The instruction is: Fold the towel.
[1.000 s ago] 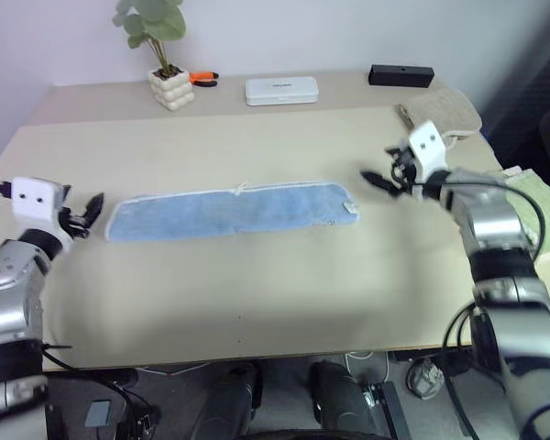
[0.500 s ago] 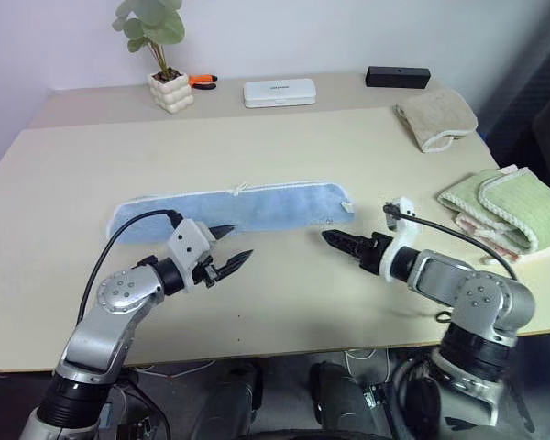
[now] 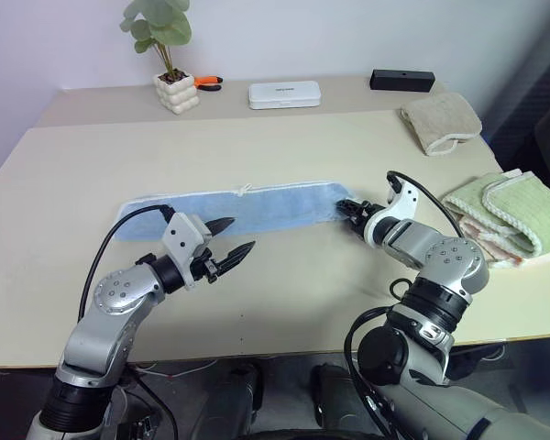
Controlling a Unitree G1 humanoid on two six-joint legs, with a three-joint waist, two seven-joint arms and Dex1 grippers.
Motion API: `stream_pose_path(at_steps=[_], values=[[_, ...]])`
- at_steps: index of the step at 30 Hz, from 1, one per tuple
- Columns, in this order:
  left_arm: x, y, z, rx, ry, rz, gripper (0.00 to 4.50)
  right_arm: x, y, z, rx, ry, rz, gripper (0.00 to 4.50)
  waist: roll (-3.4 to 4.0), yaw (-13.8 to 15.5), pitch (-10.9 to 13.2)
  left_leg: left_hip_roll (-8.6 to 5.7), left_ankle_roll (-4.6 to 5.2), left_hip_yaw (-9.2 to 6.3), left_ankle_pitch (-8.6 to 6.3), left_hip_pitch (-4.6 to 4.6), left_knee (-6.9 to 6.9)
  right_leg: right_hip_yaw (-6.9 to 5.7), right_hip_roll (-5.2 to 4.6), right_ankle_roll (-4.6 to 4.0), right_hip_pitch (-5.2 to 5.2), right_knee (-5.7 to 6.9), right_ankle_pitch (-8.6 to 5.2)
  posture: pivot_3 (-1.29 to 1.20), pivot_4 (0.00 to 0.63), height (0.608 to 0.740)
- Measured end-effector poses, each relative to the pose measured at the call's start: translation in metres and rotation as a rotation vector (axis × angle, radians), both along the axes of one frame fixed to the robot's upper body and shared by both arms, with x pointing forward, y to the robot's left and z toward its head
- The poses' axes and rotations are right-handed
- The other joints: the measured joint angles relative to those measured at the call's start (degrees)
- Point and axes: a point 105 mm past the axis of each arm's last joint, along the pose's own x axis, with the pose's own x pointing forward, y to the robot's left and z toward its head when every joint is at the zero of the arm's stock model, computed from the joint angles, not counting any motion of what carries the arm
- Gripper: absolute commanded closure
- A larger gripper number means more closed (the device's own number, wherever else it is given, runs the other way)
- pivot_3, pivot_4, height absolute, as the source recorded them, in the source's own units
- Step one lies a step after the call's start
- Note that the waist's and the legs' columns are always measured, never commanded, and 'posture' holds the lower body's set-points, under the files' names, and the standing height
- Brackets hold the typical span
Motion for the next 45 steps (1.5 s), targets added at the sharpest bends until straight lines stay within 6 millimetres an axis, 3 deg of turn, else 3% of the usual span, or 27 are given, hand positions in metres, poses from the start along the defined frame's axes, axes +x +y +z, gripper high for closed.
stream_pose_path(at_steps=[2, 9, 13, 16, 18, 20, 21, 23, 26, 35, 38, 40, 43, 45], values=[[0.0, -0.001, 0.0, -0.009, 0.0, 0.003, 1.53, 0.001, -0.003, -0.003, 0.001, 0.012, -0.028, 4.44, 0.01, -0.14, 0.0, 0.01, 0.0, 0.0, 0.0, 0.0, -0.01, 0.01, 0.0, 0.0, -0.02, 0.01, 0.0, 0.0, 0.15, 0.74], [0.001, -0.004, 0.0, -0.028, 0.002, 0.005, 1.53, 0.002, -0.019, 0.011, -0.118, -0.055, -0.026, 4.44, 0.08, -0.15, 0.05, 0.01, 0.01, 0.01, 0.0, -0.04, -0.06, 0.01, 0.0, 0.01, -0.07, -0.02, -0.01, 0.0, 0.15, 0.74], [0.002, -0.003, -0.002, -0.027, 0.007, 0.011, 1.53, -0.001, -0.051, 0.036, -0.29, -0.155, -0.024, 4.44, 0.07, -0.12, 0.06, 0.01, 0.03, 0.02, -0.02, -0.06, -0.05, 0.0, -0.01, 0.01, -0.06, -0.05, -0.02, 0.0, 0.15, 0.74], [0.005, 0.0, -0.005, -0.021, 0.018, 0.022, 1.53, -0.004, -0.056, 0.066, -0.517, -0.298, 0.086, 4.44, 0.16, -0.48, 0.13, 0.05, 0.05, 0.08, -0.02, -0.05, -0.07, 0.01, -0.05, 0.02, -0.07, -0.06, -0.03, 0.0, 0.15, 0.74], [0.006, 0.001, -0.008, -0.018, 0.025, 0.026, 1.53, -0.005, -0.044, 0.084, -0.646, -0.404, 0.185, 4.44, 0.15, -0.76, 0.13, 0.14, 0.06, 0.11, -0.03, -0.04, -0.08, 0.01, -0.01, 0.02, -0.07, -0.06, -0.03, 0.0, 0.15, 0.74], [0.007, 0.001, -0.007, -0.016, 0.022, 0.026, 1.53, -0.008, -0.019, 0.093, -0.784, -0.517, 0.334, 4.44, 0.14, -0.86, 0.14, 0.17, 0.06, 0.1, -0.04, -0.05, -0.09, -0.01, 0.0, 0.03, -0.07, -0.08, -0.03, 0.0, 0.15, 0.74], [0.007, 0.001, -0.007, -0.015, 0.021, 0.027, 1.53, -0.014, 0.003, 0.094, -0.881, -0.595, 0.463, 4.44, 0.14, -0.85, 0.14, 0.17, 0.06, 0.11, -0.04, -0.05, -0.1, -0.02, 0.0, 0.04, -0.07, -0.11, -0.03, 0.0, 0.15, 0.74], [0.008, 0.001, -0.006, -0.015, 0.017, 0.026, 1.53, -0.026, 0.04, 0.085, -0.938, -0.695, 0.653, 4.44, 0.07, -0.69, 0.17, 0.17, 0.06, 0.1, -0.05, -0.07, -0.08, -0.03, -0.01, 0.04, -0.06, -0.16, -0.03, 0.0, 0.15, 0.74], [0.008, 0.001, -0.005, -0.015, 0.015, 0.027, 1.53, -0.036, 0.071, 0.069, -1.0, -0.76, 0.822, 4.44, 0.04, -0.13, 0.18, 0.15, 0.07, 0.09, -0.05, -0.1, -0.06, -0.03, -0.01, 0.02, -0.02, -0.33, -0.02, 0.0, 0.15, 0.74], [0.007, 0.004, -0.006, -0.017, 0.015, 0.048, 1.53, -0.036, 0.114, 0.03, -1.047, -0.775, 0.975, 4.44, -0.04, 0.07, 0.19, 0.16, 0.12, 0.05, -0.09, -0.15, -0.11, -0.02, 0.15, 0.03, 0.05, -0.66, 0.09, 0.0, 0.15, 0.74], [0.006, 0.005, -0.005, -0.018, 0.012, 0.058, 1.53, -0.036, 0.116, 0.028, -1.04, -0.776, 0.982, 3.63, -0.04, 0.09, 0.19, 0.16, 0.12, 0.05, -0.09, -0.15, -0.1, -0.02, 0.16, 0.03, 0.06, -0.67, 0.1, 0.0, 0.15, 0.74], [0.006, 0.005, -0.005, -0.017, 0.012, 0.06, 1.53, -0.037, 0.116, 0.029, -1.025, -0.782, 0.993, 2.49, -0.04, 0.09, 0.19, 0.16, 0.12, 0.05, -0.09, -0.15, -0.1, -0.02, 0.17, 0.03, 0.06, -0.67, 0.09, 0.0, 0.15, 0.74], [0.006, 0.005, -0.005, -0.017, 0.014, 0.063, 1.53, -0.038, 0.112, 0.037, -0.984, -0.802, 0.985, 1.23, -0.04, 0.09, 0.19, 0.16, 0.13, 0.05, -0.1, -0.15, -0.1, -0.02, 0.17, 0.03, 0.06, -0.67, 0.09, 0.0, 0.15, 0.74], [0.006, 0.007, -0.005, -0.017, 0.013, 0.071, 1.53, -0.042, 0.107, 0.048, -0.927, -0.834, 0.974, 1.23, -0.04, 0.11, 0.19, 0.16, 0.13, 0.05, -0.1, -0.15, -0.1, -0.02, 0.17, 0.03, 0.07, -0.68, 0.09, 0.0, 0.15, 0.74]])
